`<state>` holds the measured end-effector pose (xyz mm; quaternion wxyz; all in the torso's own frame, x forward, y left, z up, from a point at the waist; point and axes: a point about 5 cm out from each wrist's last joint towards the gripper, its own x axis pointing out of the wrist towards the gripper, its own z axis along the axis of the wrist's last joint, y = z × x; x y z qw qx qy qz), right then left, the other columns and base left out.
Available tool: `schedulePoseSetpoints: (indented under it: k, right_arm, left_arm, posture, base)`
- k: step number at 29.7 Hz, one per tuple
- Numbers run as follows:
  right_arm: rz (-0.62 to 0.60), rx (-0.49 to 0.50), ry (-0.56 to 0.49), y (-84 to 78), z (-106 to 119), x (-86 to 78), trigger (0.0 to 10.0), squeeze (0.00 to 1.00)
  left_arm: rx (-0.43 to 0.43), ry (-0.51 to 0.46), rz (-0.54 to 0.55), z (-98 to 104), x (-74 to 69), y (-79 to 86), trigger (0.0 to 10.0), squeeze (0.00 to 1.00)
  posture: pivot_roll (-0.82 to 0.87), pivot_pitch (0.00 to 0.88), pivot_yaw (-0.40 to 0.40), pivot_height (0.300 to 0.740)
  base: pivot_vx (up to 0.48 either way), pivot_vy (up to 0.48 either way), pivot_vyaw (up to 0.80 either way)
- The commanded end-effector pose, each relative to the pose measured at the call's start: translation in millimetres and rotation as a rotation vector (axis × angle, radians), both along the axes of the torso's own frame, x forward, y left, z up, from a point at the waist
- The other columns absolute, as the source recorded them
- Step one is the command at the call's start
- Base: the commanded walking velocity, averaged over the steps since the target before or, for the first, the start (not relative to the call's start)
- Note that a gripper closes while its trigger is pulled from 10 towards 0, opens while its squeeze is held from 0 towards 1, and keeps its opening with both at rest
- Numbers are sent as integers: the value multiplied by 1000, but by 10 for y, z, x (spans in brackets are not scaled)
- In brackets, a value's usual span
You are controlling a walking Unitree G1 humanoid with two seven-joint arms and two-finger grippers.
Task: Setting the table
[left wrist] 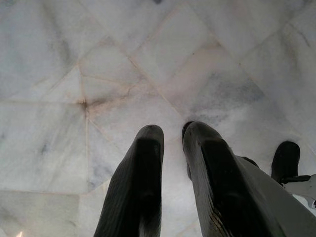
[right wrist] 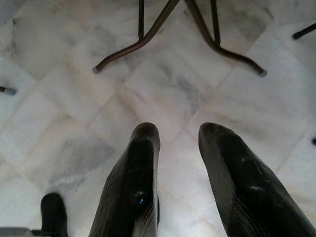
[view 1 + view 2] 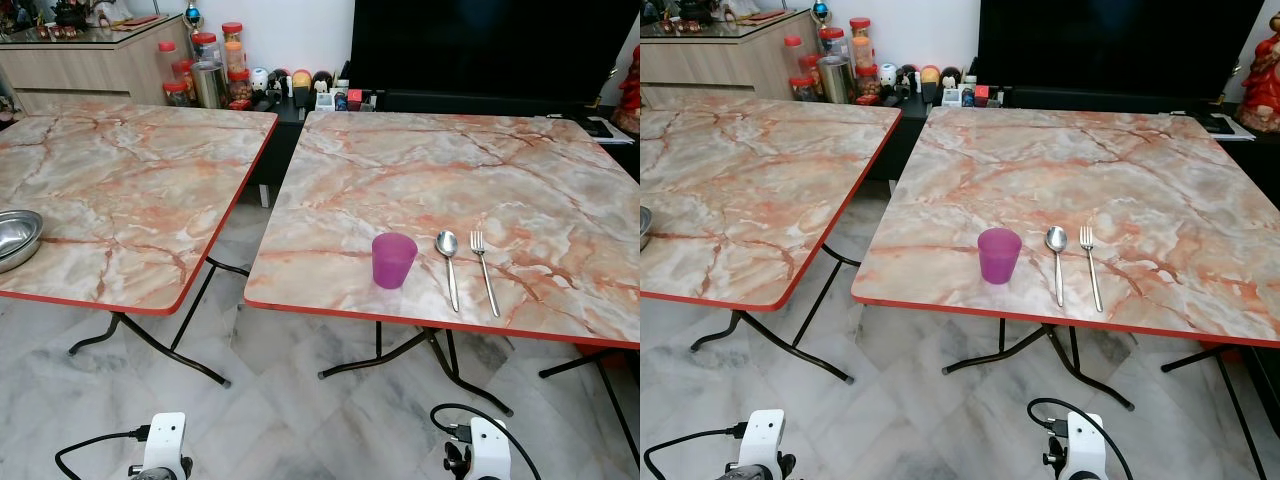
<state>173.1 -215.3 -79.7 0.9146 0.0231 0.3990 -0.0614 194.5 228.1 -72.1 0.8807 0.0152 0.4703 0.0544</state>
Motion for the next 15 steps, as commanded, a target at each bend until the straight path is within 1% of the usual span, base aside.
schedulePoseSetpoints:
  k: [1,6,10,12,14,15]
  right_arm:
    - [-7,-16,-26,-24,25,26,10000,0]
    - [-23,-45,-72,-31,50,37,10000,0]
    - [-24,-69,-78,-37,54,35,10000,0]
    - [-53,-79,-70,-47,46,19,10000,0]
    - [-132,-65,-29,-59,8,-34,10000,0]
    - [-172,-50,-25,-59,-3,-53,10000,0]
  left_arm:
    - [3,16,-14,-11,-17,-5,10000,0]
    - [8,20,-22,-12,-23,7,10000,0]
    - [10,22,-27,-12,-25,6,10000,0]
    - [10,23,-30,-13,-26,7,10000,0]
    - [10,25,-33,-16,-30,5,10000,0]
    - [10,27,-34,-17,-32,5,10000,0]
  posture:
    - [-15,0,-10,740]
    - [-22,0,0,740]
    - [-21,0,0,740]
    - [-23,0,1,740]
    - [-23,0,1,740]
    - [-22,0,3,740]
  base:
    - [0,0,0]
    - [0,0,0]
    - [0,0,0]
    - [0,0,0]
    - [0,0,0]
    - [0,0,0]
